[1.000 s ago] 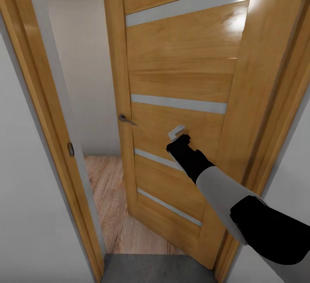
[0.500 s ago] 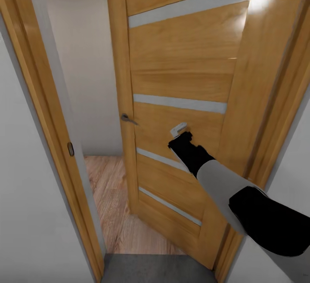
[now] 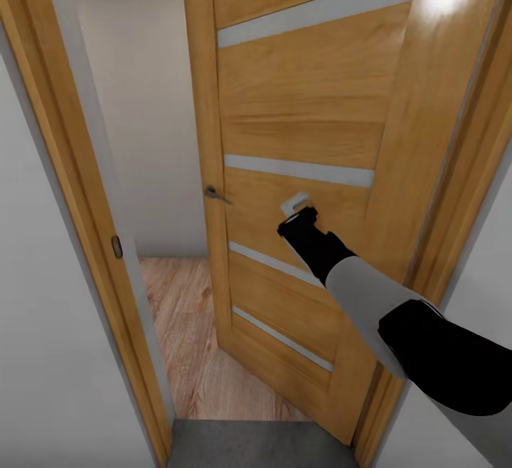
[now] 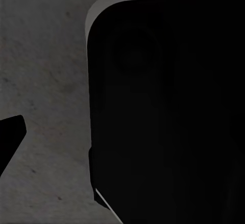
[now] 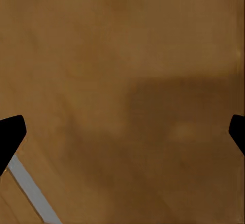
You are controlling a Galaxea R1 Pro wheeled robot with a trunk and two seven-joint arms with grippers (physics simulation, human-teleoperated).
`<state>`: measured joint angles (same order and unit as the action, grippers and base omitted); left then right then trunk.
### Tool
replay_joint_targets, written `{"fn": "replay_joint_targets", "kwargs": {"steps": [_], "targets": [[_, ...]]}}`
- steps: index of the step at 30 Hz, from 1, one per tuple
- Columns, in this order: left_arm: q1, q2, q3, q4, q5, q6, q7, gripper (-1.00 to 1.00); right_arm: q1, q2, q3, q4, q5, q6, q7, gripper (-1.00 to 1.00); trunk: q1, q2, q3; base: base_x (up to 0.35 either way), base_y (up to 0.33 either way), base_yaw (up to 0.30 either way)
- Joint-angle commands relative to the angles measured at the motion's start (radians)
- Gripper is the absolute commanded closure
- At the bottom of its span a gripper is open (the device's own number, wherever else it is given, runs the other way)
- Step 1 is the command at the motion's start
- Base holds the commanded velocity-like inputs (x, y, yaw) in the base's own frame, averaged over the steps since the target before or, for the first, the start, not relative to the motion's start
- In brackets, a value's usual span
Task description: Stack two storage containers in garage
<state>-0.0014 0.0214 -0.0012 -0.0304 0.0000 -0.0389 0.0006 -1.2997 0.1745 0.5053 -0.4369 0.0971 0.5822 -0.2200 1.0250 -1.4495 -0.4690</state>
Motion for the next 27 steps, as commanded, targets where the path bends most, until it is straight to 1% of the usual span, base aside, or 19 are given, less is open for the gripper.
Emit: {"fn": "replay_joint_targets", "kwargs": {"steps": [1, 6, 9, 10, 11, 14, 19, 23, 27], "targets": [[0.0, 0.0, 0.0, 0.0, 0.0, -0.003, 0.0, -1.0, 0.0, 0.0, 0.003, -0.007, 0.009, 0.009, 0.002, -1.0, 0.0, 0.0, -0.001, 0.0, 0.0, 0.0], [0.0, 0.0, 0.0, 0.0, 0.0, -0.003, -0.001, -1.0, 0.0, 0.0, 0.002, -0.027, 0.007, 0.011, 0.009, -1.0, 0.0, 0.0, -0.001, 0.0, 0.0, 0.0], [0.0, 0.0, 0.0, 0.0, 0.0, -0.003, -0.001, -1.0, 0.001, 0.0, 0.0, -0.03, -0.02, 0.015, 0.013, -1.0, 0.0, 0.0, -0.001, 0.0, 0.0, 0.0], [0.0, 0.0, 0.0, 0.0, 0.0, -0.003, -0.001, -1.0, 0.001, 0.0, 0.0, -0.03, -0.045, 0.015, 0.014, -1.0, 0.0, 0.0, -0.001, 0.0, 0.0, 0.0], [0.0, 0.0, 0.0, 0.0, 0.0, -0.003, -0.001, -1.0, 0.002, 0.0, 0.0, -0.031, -0.059, 0.016, 0.015, -1.0, 0.0, 0.0, -0.001, 0.0, 0.0, 0.0], [0.0, 0.0, 0.0, 0.0, 0.0, -0.003, 0.0, -1.0, 0.002, 0.0, 0.0, -0.031, -0.076, 0.015, 0.016, -1.0, 0.0, 0.0, -0.001, 0.0, 0.0, 0.0], [0.0, 0.0, 0.0, 0.0, 0.0, -0.003, -0.001, -1.0, 0.002, 0.0, 0.002, -0.031, -0.083, 0.013, 0.017, -1.0, 0.0, 0.0, -0.001, 0.0, 0.0, 0.0], [0.0, 0.0, 0.0, 0.0, 0.0, -0.003, -0.001, -1.0, 0.002, 0.0, 0.001, -0.031, -0.084, 0.012, 0.057, -1.0, 0.0, 0.0, -0.001, 0.0, 0.0, 0.0], [0.0, 0.0, 0.0, 0.0, 0.0, -0.003, -0.001, -1.0, 0.002, 0.0, 0.002, -0.031, -0.084, 0.013, 0.073, -1.0, 0.0, 0.0, -0.001, 0.0, 0.0, 0.0]]}}
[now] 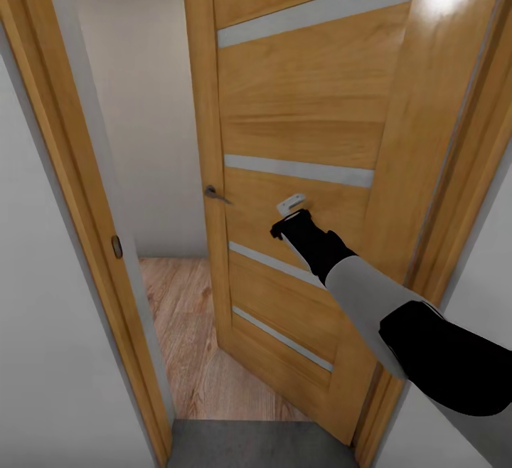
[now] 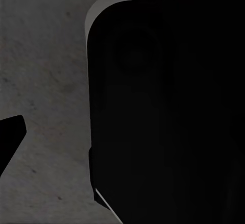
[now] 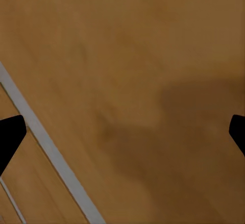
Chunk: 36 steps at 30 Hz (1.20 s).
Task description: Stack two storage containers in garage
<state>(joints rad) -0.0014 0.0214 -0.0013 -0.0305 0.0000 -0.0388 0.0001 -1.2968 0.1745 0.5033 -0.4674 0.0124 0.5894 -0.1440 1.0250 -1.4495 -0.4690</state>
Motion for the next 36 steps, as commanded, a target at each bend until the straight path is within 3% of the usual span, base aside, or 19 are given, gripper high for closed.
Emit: {"fn": "replay_joint_targets", "kwargs": {"steps": [1, 24, 36], "targets": [[0.0, 0.0, 0.0, 0.0, 0.0, -0.003, 0.0, -1.0, -0.001, 0.0, 0.004, 0.0, 0.001, 0.006, -0.003, -1.0, 0.0, -0.001, -0.001, 0.0, 0.0, 0.0], [0.0, -0.008, 0.007, 0.001, 0.003, -0.003, 0.0, -1.0, -0.001, 0.0, 0.01, -0.001, 0.001, -0.007, -0.004, -1.0, 0.0, -0.001, -0.001, 0.0, 0.0, 0.0], [0.0, -0.005, 0.002, 0.001, 0.005, -0.007, -0.001, -1.0, 0.011, 0.0, 0.014, -0.108, -0.002, 0.006, 0.131, -1.0, 0.0, -0.001, -0.001, 0.0, 0.0, 0.0]]}}
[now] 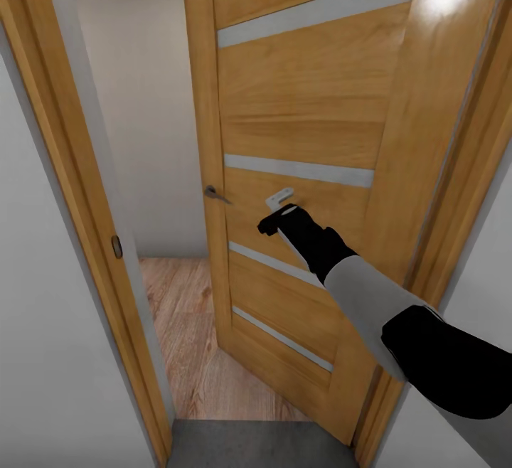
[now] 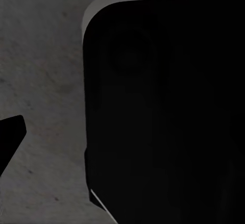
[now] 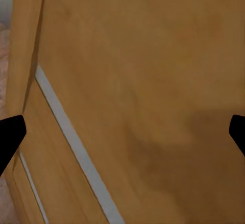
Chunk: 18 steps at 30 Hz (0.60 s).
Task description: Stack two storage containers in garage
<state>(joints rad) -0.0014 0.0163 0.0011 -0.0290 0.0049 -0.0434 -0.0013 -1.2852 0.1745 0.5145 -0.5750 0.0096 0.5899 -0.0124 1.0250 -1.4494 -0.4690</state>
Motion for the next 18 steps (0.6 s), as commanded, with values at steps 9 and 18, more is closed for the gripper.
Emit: {"fn": "replay_joint_targets", "kwargs": {"steps": [9, 18], "targets": [[0.0, -0.002, -0.007, 0.0, -0.009, -0.003, -0.002, -1.0, 0.0, 0.0, 0.002, -0.005, 0.001, 0.006, 0.031, -1.0, 0.0, -0.001, -0.001, 0.027, 0.0, 0.0], [0.0, -0.002, -0.006, -0.001, -0.01, -0.001, -0.001, -1.0, -0.001, 0.0, 0.007, -0.005, 0.004, 0.03, -0.021, -1.0, 0.0, -0.001, -0.001, 0.228, 0.0, 0.0]]}}
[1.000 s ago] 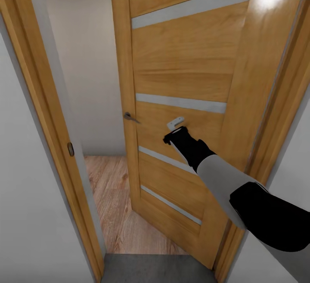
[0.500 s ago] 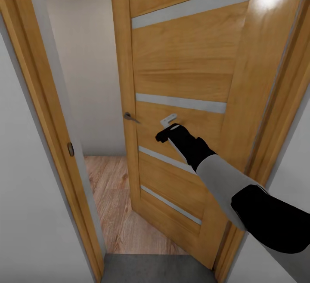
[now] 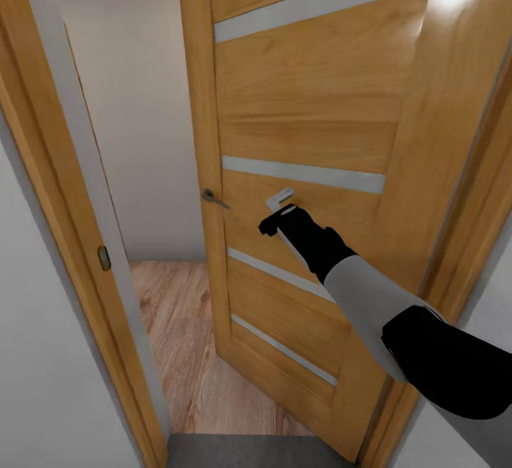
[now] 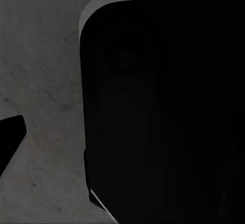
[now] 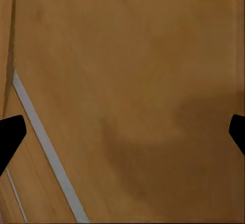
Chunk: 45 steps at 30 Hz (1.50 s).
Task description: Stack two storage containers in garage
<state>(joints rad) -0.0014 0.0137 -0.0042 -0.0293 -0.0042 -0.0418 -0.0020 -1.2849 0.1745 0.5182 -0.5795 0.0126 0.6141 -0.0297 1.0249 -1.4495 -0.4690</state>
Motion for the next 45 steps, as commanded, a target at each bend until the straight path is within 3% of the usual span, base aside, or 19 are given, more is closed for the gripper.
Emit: {"fn": "replay_joint_targets", "kwargs": {"steps": [1, 10, 13, 20, 27, 45], "targets": [[0.0, 0.0, 0.0, -0.001, 0.0, -0.004, 0.0, -1.0, -0.001, 0.0, 0.009, -0.006, 0.001, 0.034, -0.062, -1.0, 0.0, -0.001, -0.001, 0.033, 0.0, 0.0], [0.0, -0.001, 0.0, -0.004, 0.0, -0.006, -0.001, -1.0, -0.001, 0.0, 0.025, -0.037, 0.001, 0.123, -0.246, -1.0, 0.0, -0.001, -0.001, 0.006, 0.0, 0.0], [0.0, -0.001, 0.0, -0.005, 0.0, -0.006, 0.0, -1.0, -0.002, 0.0, 0.029, -0.038, 0.001, 0.127, -0.269, -1.0, 0.0, -0.001, -0.001, 0.0, 0.0, 0.0], [0.0, -0.001, 0.001, -0.006, -0.001, -0.006, 0.0, -1.0, -0.002, 0.0, 0.032, 0.007, 0.0, 0.116, -0.281, -1.0, 0.0, -0.001, -0.001, 0.0, 0.0, 0.0], [0.0, -0.001, 0.001, -0.006, 0.0, -0.005, 0.0, -1.0, -0.005, 0.0, 0.035, 0.11, 0.0, 0.048, -0.282, -1.0, 0.0, -0.001, -0.001, 0.007, 0.0, 0.0], [0.0, -0.001, 0.0, -0.006, 0.0, -0.004, 0.0, -1.0, -0.005, 0.0, 0.035, 0.102, 0.01, 0.046, -0.282, -1.0, 0.0, -0.001, -0.001, 0.185, 0.0, 0.0]]}}
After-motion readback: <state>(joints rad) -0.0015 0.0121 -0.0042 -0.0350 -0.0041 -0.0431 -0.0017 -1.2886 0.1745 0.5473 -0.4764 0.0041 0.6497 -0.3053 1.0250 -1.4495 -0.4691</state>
